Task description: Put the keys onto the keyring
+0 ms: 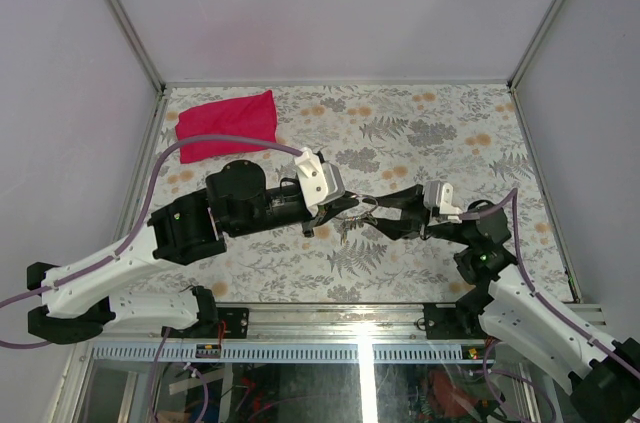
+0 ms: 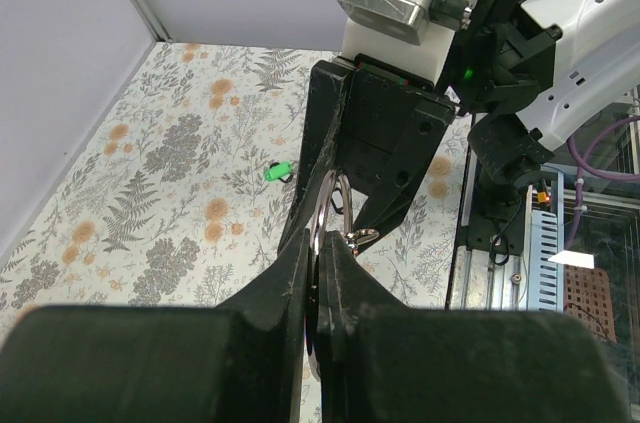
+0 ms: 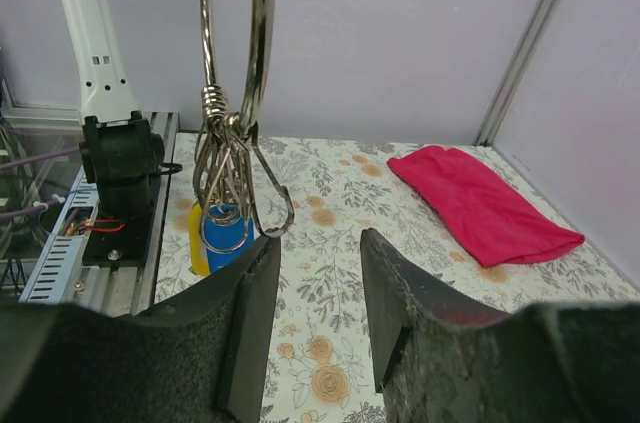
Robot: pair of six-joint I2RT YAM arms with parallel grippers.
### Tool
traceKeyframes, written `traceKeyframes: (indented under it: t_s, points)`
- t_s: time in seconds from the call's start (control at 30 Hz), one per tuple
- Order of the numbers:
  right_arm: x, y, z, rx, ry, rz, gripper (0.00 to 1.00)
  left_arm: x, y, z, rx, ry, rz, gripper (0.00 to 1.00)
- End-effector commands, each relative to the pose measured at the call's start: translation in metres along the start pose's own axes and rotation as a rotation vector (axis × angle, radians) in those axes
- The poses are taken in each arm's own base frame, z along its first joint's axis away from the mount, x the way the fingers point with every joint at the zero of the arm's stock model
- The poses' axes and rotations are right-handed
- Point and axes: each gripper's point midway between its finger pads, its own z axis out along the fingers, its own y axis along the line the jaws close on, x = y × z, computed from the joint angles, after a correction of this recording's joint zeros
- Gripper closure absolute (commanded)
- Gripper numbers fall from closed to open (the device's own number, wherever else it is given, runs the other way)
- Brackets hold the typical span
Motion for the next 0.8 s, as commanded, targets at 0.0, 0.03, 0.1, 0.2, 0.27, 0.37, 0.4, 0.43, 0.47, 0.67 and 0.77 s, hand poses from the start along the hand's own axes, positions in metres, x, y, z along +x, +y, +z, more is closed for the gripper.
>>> traceKeyframes:
  t_s: [0.0,0.03,0.1,0.2,0.27,0.37,0.4,0.43,0.47,0.67,0.77]
  points:
    - [-0.029,0.007,0.002,-0.033,-0.074,-0.059,0.56,-0.017,0.005,-0.003,-0.009,-0.05,0.017,1.0]
    - [-0.03,0.007,0.001,-0.03,-0.077,-0.061,0.56,-0.017,0.005,-0.003,-0.009,-0.049,0.02,1.0]
    - [-0.032,0.006,0.001,-0.025,-0.083,-0.066,0.56,-0.016,0.005,-0.001,-0.008,-0.048,0.019,1.0]
    - [-0.037,0.005,0.002,-0.02,-0.094,-0.075,0.56,-0.015,0.004,0.001,-0.005,-0.045,0.019,1.0]
    - [-0.038,0.005,0.002,-0.022,-0.097,-0.077,0.56,-0.015,0.004,0.001,-0.002,-0.044,0.018,1.0]
    - [-0.04,0.005,0.003,-0.024,-0.101,-0.078,0.57,-0.015,0.004,0.002,-0.004,-0.042,0.015,1.0]
    - [-0.039,0.005,0.003,-0.023,-0.101,-0.076,0.57,-0.015,0.004,0.001,-0.004,-0.043,0.015,1.0]
    - [-0.04,0.005,0.002,-0.024,-0.103,-0.077,0.57,-0.015,0.004,0.002,-0.005,-0.043,0.014,1.0]
    - [-0.041,0.005,0.002,-0.02,-0.105,-0.078,0.58,-0.015,0.004,0.001,-0.007,-0.042,0.014,1.0]
    - [-0.047,0.004,0.001,-0.005,-0.12,-0.09,0.61,-0.014,0.005,0.002,-0.009,-0.038,0.012,1.0]
    - [-0.048,0.005,0.0,-0.005,-0.124,-0.091,0.61,-0.013,0.005,0.004,-0.011,-0.036,0.013,1.0]
